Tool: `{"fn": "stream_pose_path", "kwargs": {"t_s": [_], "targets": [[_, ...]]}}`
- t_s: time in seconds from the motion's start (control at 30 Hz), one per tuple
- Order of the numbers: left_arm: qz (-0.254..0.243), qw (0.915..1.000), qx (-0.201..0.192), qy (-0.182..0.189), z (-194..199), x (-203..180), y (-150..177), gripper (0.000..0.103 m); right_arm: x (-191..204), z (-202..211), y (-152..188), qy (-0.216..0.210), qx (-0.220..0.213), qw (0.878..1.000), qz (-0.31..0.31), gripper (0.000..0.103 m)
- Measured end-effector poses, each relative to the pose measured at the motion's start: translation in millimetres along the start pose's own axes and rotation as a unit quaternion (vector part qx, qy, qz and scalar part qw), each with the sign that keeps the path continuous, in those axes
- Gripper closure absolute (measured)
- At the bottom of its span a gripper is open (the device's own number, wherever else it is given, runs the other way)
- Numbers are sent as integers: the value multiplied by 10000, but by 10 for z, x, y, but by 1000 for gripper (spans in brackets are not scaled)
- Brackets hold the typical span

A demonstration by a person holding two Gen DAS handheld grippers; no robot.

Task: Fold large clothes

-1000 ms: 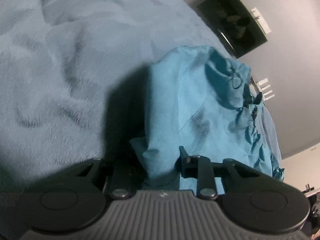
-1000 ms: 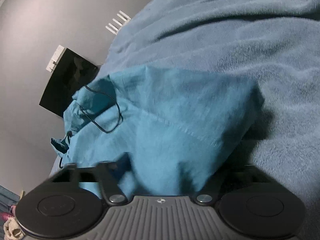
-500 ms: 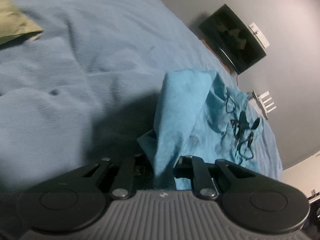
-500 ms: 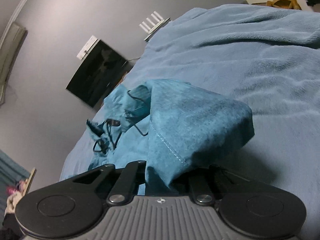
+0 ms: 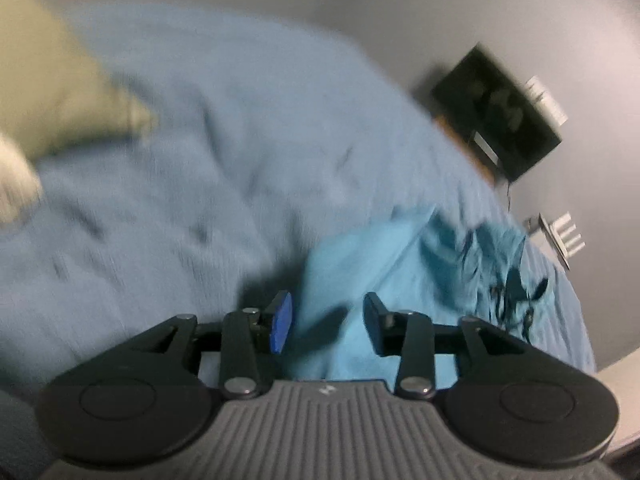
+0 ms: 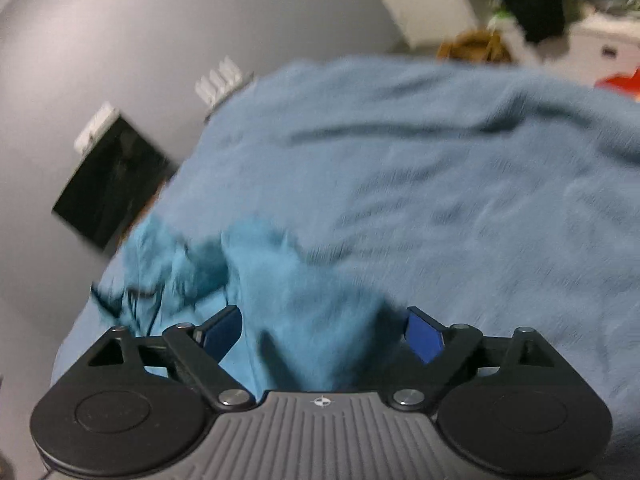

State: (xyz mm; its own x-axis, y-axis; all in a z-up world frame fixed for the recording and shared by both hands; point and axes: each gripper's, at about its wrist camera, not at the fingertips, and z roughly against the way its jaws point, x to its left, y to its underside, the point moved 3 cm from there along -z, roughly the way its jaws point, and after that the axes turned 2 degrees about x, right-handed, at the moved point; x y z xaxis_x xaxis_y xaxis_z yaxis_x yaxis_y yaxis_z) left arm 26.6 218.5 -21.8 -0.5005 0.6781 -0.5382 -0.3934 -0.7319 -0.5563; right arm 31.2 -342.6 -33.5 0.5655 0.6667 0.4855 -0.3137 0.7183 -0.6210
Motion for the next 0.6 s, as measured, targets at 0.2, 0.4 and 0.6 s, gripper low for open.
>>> {"fn": "stream_pose_path", "kwargs": {"t_s": [0.2, 0.4, 0.6], "targets": [[-970, 9943, -225, 378, 99, -370, 55, 46, 277, 122, -18, -354, -479, 9947, 838, 12], [-1659, 9723, 1178, 1146, -256, -806, 539, 46, 971, 63, 439, -1108, -187, 9526, 2826, 12], [-3285, 9294, 1364, 985, -380, -1240, 1144, 46, 1515, -63, 1134, -1550, 448, 8798, 4471, 25]]}}
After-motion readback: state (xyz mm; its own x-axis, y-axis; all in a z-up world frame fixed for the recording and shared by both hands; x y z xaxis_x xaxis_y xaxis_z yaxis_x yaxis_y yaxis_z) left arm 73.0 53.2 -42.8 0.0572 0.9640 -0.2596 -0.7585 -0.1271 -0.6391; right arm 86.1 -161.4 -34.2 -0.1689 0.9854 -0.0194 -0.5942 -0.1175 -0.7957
